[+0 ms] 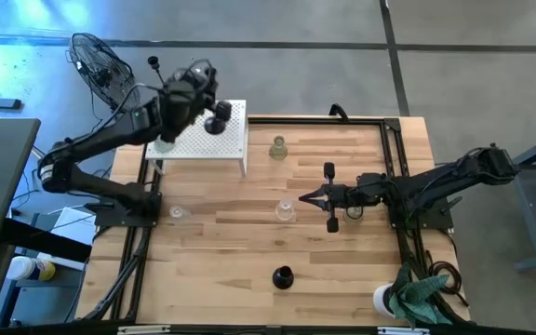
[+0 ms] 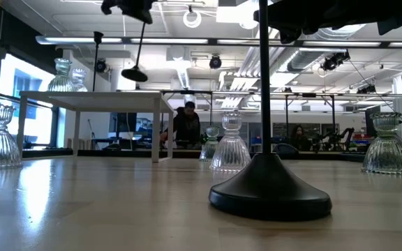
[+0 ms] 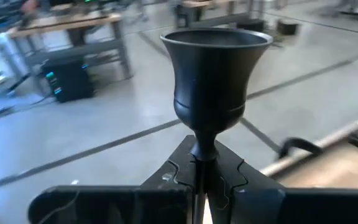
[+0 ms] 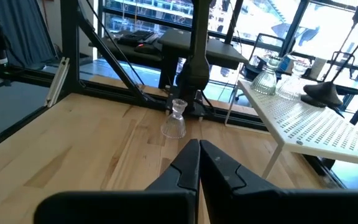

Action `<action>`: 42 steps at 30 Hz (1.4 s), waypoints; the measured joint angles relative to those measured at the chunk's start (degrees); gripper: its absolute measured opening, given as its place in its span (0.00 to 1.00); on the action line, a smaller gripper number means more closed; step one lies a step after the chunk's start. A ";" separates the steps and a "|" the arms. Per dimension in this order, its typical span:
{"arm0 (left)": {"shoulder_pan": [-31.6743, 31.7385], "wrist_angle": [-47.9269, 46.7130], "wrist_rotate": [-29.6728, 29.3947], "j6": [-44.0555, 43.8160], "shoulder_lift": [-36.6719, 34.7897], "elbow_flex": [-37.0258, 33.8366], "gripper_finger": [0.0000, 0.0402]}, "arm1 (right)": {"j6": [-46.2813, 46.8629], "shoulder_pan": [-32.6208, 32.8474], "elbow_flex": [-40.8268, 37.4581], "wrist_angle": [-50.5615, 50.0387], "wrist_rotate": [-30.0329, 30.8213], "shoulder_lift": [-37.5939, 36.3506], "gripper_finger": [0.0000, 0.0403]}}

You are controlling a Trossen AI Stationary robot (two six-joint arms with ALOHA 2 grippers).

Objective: Pick & Place candle stick holders
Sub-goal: Put the top black candle holder on the shelf aligned with the black candle holder

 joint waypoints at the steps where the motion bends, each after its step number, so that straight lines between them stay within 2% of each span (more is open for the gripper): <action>1: 1.64 -0.04 0.21 -0.50 0.00 -0.43 0.02 | -0.01 0.00 0.00 0.00 -0.12 -0.01 0.00; 7: 8.46 2.18 -0.91 -1.04 0.02 -5.78 0.02 | -0.26 0.00 0.00 0.00 -1.16 -0.02 0.00; 12: 12.97 14.34 0.09 0.65 0.11 -12.48 0.01 | -0.26 0.00 0.00 0.00 -1.17 -0.01 0.00; 15: 15.35 17.48 1.05 0.65 0.09 -14.06 0.01 | -0.26 0.00 0.00 0.00 -1.19 0.00 0.00; 26: 17.07 18.46 -1.96 4.47 -0.45 -14.19 0.01 | -0.26 0.00 0.00 -1.02 -1.19 0.00 0.00; 34: 21.31 17.85 0.38 3.66 0.02 -14.25 0.03 | -0.26 0.00 0.00 -1.29 -1.39 -0.02 0.00; 42: 21.48 18.24 1.37 3.71 0.47 -14.23 0.03 | -0.26 0.00 0.00 -1.29 -1.41 -0.02 0.00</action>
